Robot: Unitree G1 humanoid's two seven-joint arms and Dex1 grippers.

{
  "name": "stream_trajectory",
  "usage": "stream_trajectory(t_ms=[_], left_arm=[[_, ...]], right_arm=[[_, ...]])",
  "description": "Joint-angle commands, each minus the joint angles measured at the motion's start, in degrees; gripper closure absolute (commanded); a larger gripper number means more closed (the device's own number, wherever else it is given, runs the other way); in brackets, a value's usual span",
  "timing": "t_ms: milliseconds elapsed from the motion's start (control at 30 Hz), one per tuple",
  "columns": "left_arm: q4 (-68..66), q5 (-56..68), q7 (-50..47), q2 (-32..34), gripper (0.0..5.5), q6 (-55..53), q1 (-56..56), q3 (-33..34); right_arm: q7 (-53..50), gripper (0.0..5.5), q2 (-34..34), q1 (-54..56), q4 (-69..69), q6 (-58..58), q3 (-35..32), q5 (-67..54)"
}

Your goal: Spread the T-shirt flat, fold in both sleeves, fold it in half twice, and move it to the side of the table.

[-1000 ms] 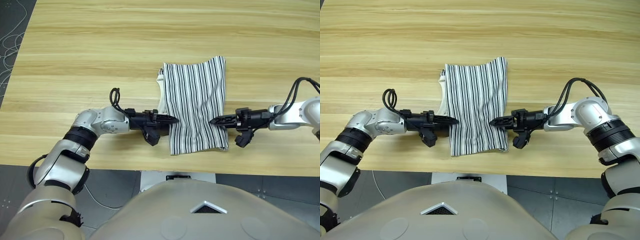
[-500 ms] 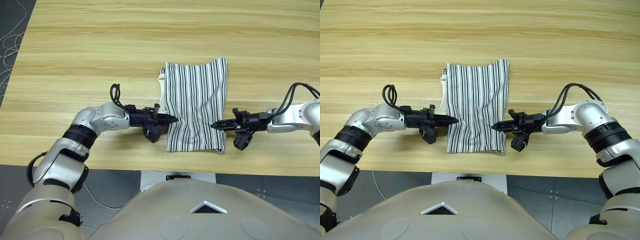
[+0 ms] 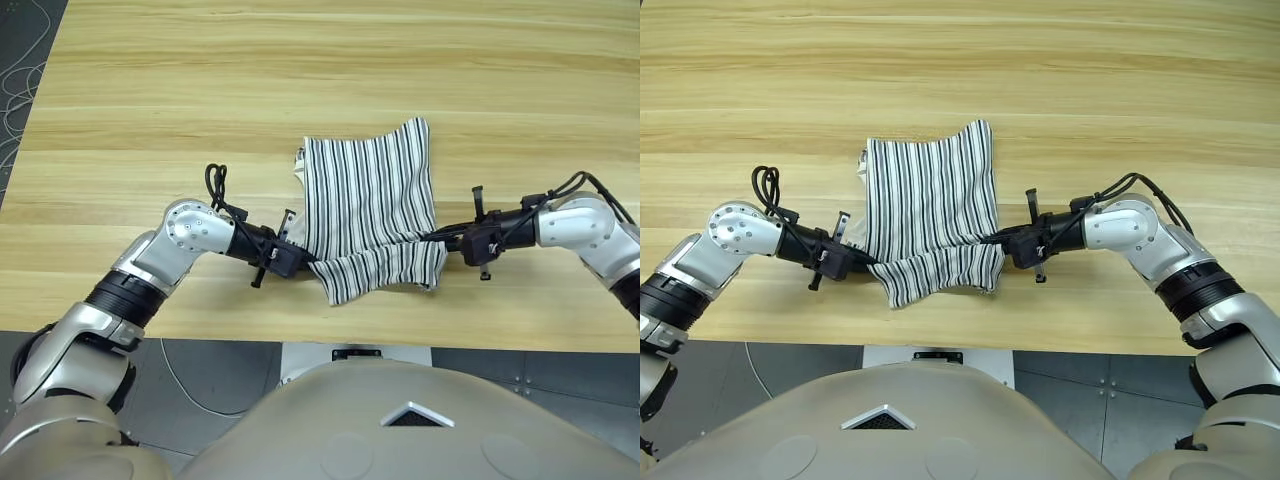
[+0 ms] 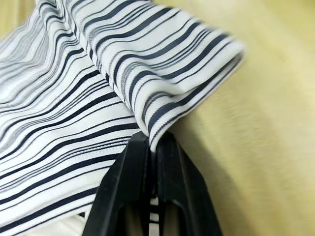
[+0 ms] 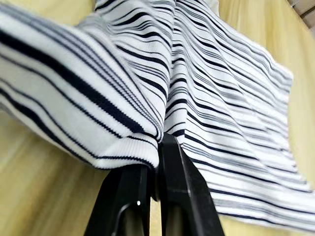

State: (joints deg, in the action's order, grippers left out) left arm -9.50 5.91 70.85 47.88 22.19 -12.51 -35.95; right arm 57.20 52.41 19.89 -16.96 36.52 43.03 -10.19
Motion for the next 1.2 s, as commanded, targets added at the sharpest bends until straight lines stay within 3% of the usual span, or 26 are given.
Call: stream_trajectory(t_ms=[33,133,400,667,1133,1200], left_arm=[[5.6,8.8,5.7,0.6,5.4,-13.4,3.8,2.2],[8.6,16.8,6.1,-2.0,5.4,-22.2,3.6,5.8],[4.3,22.7,3.5,-9.0,5.4,-34.2,-0.6,14.8],[-7.2,18.5,3.6,-12.4,5.4,-32.8,-5.8,20.1],[-24.6,8.8,3.9,-17.4,5.4,-24.1,-10.3,21.8],[-27.3,8.0,2.9,-18.6,5.4,-23.9,-11.1,22.0]], right_arm=[[6.7,5.38,-0.7,-3.0,3.4,-9.6,-4.8,-6.8],[9.4,5.38,-3.0,-4.6,5.3,-15.2,-8.1,-10.9],[15.5,5.38,-8.1,-4.6,5.9,-28.1,-15.9,-15.6],[14.4,5.38,-15.6,0.9,-0.4,-35.2,-23.6,-14.9],[5.9,5.38,-26.6,7.0,-15.6,-22.7,-25.1,1.3],[4.1,5.0,-28.5,7.8,-18.5,-22.6,-25.4,2.9]])
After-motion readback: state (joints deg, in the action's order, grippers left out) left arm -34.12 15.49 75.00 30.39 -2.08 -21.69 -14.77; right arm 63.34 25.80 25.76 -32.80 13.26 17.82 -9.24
